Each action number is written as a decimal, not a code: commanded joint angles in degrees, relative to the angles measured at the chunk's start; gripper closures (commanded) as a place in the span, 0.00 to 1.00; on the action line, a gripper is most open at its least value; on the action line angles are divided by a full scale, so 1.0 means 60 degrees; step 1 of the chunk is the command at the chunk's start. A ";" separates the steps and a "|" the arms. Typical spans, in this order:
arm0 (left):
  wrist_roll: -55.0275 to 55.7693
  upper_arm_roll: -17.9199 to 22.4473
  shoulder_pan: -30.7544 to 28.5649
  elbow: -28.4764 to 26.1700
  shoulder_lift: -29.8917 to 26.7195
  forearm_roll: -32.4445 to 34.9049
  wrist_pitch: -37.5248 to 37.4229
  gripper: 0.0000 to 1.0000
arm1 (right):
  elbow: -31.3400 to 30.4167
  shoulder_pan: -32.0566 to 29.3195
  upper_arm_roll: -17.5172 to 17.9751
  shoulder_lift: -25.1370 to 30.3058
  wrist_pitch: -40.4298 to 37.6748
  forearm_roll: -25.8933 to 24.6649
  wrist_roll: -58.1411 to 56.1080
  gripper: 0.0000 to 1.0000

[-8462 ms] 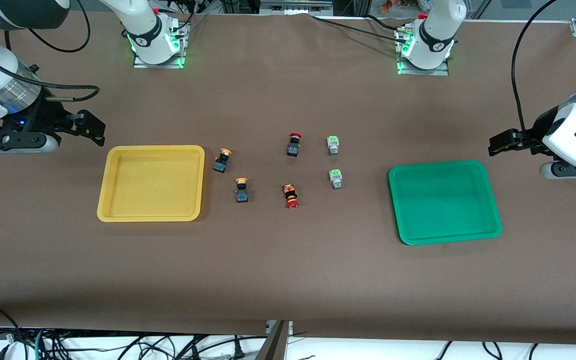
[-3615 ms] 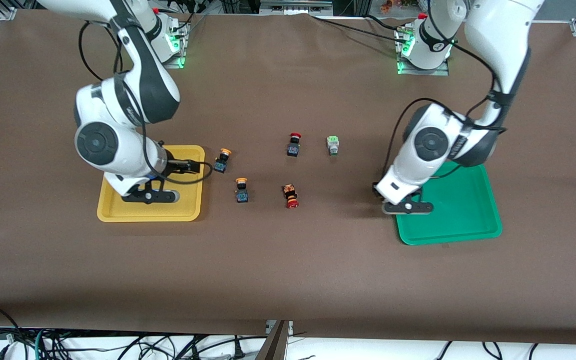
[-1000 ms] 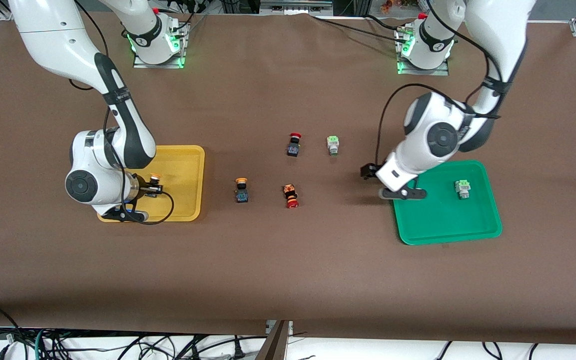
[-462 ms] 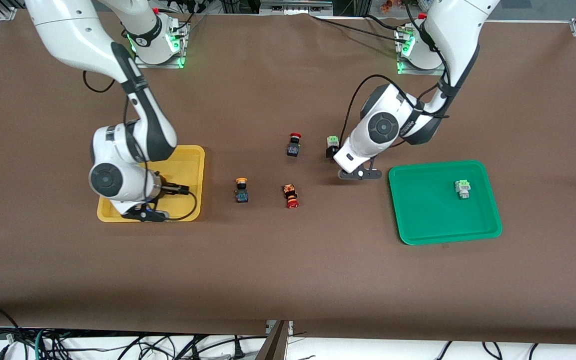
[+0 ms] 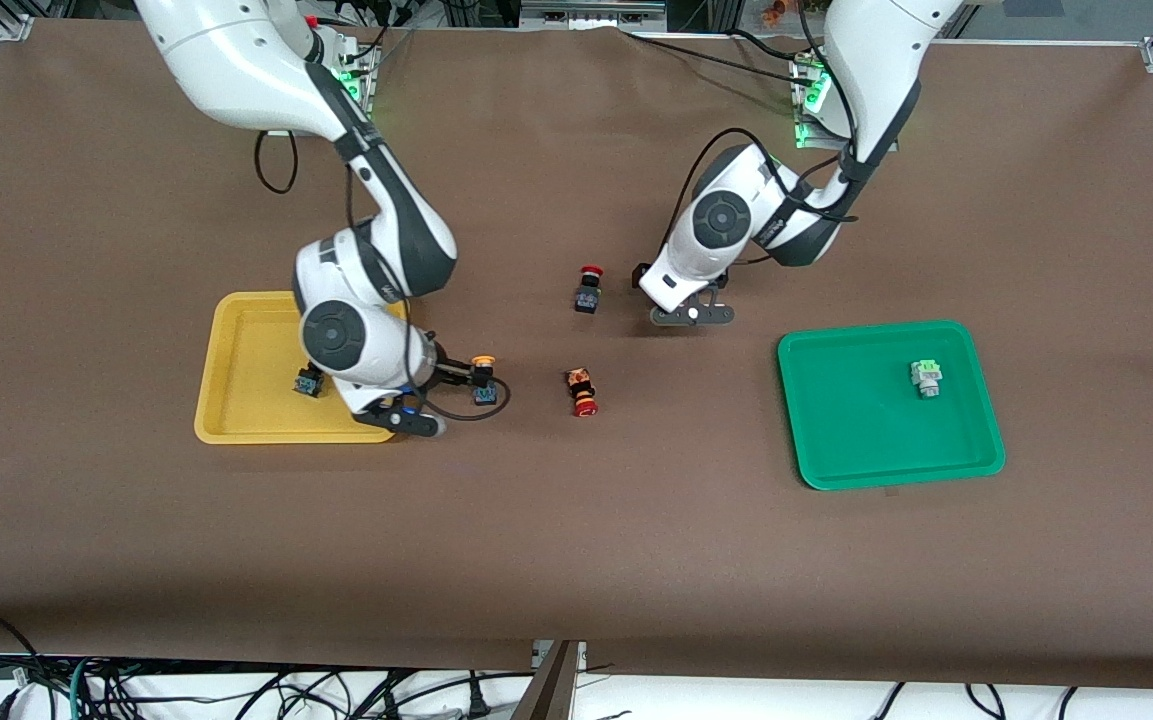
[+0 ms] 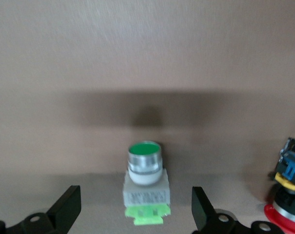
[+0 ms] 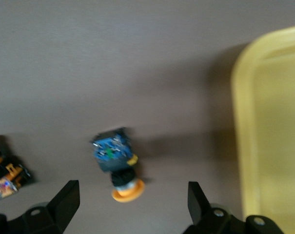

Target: Place green and yellow buttons in trays

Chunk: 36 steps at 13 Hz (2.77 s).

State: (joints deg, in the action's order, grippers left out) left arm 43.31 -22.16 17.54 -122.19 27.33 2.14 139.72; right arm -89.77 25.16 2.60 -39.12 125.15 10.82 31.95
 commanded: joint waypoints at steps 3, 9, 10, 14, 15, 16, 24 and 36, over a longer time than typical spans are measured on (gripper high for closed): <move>0.1203 -0.0247 0.0110 -0.0143 0.0000 0.0712 0.0254 0.60 | 0.0168 0.0626 -0.0052 -0.0921 0.1185 0.0057 0.0344 0.04; 0.1176 -0.0247 -0.0225 -0.0012 -0.0087 0.0741 0.0225 1.00 | -0.0009 0.0320 -0.0096 -0.0893 0.1277 0.0042 -0.0049 0.88; 0.1059 -0.0261 -0.0503 0.0032 -0.0320 0.0741 0.0138 1.00 | 0.0020 0.0115 -0.0096 -0.0820 0.0928 0.0027 -0.0269 0.88; -0.1426 -0.0043 -0.1894 0.0619 -0.1257 0.0727 -0.1324 1.00 | 0.0123 -0.0150 -0.0913 0.0336 -0.1897 -0.0191 -0.1541 0.88; -0.2288 0.0350 -0.2158 0.0619 -0.1419 0.0727 -0.1415 1.00 | 0.0079 -0.0150 -0.1207 0.0483 -0.2193 -0.0381 -0.2038 0.87; -0.3326 0.0818 -0.2320 0.0604 -0.1508 0.0712 -0.1416 1.00 | -0.0052 -0.0150 -0.1427 0.0586 -0.2355 -0.0397 -0.2362 0.86; -0.7028 0.2683 -0.2747 0.0472 -0.0515 0.0057 -0.0364 1.00 | -0.1607 -0.0180 -0.1825 0.0878 -0.1038 -0.0368 -0.3392 0.02; -0.7146 0.2668 -0.2703 0.3630 -0.1595 -0.0592 -0.3735 0.00 | -0.0917 -0.0121 -0.2307 0.5169 -0.4258 -0.0412 -0.3450 0.01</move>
State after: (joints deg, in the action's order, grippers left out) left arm 1.94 -6.24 1.00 -106.47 19.24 -0.02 126.05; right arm -93.54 24.60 -10.18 -13.06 102.46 9.11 12.24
